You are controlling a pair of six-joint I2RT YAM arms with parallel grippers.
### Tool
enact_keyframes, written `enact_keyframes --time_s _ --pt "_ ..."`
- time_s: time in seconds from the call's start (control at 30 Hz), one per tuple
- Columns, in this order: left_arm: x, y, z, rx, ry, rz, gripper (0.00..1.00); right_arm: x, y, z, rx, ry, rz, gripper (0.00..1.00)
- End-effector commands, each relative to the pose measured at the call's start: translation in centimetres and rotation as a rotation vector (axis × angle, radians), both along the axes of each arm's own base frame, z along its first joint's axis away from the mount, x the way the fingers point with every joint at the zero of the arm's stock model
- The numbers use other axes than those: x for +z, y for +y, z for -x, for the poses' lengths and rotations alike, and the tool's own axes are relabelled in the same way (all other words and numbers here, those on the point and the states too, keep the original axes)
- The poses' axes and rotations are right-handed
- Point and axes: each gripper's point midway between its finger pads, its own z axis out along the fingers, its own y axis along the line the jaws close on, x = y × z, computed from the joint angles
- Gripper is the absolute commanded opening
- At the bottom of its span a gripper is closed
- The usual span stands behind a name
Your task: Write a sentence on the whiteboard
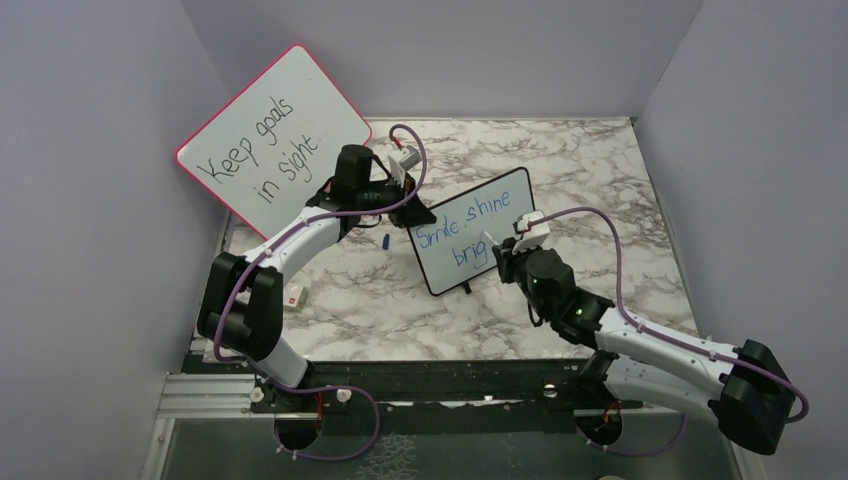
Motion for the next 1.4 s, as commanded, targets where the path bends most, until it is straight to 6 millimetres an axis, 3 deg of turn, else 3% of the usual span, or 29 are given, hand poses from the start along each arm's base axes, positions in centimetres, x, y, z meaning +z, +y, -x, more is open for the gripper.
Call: enact_keyframes --time_s 0.0,0.5,1.03,1.37 --pt "-2.0 0.5 -0.6 0.02 -0.025 -0.08 0.0 1.3 0.9 -0.4 0.022 -0.029 -0.037 0.01" --pt "-2.0 0.5 -0.6 0.021 -0.025 -0.081 0.0 -0.7 -0.1 -0.4 -0.022 0.026 0.001 0.01" --pt "-2.0 0.5 -0.7 0.022 -0.027 -0.081 0.0 -3.0 -0.8 1.2 -0.011 0.127 0.024 0.01" --pt "-2.0 0.5 -0.6 0.023 -0.025 -0.081 0.0 -3.5 -0.8 1.5 -0.004 0.148 0.019 0.01"
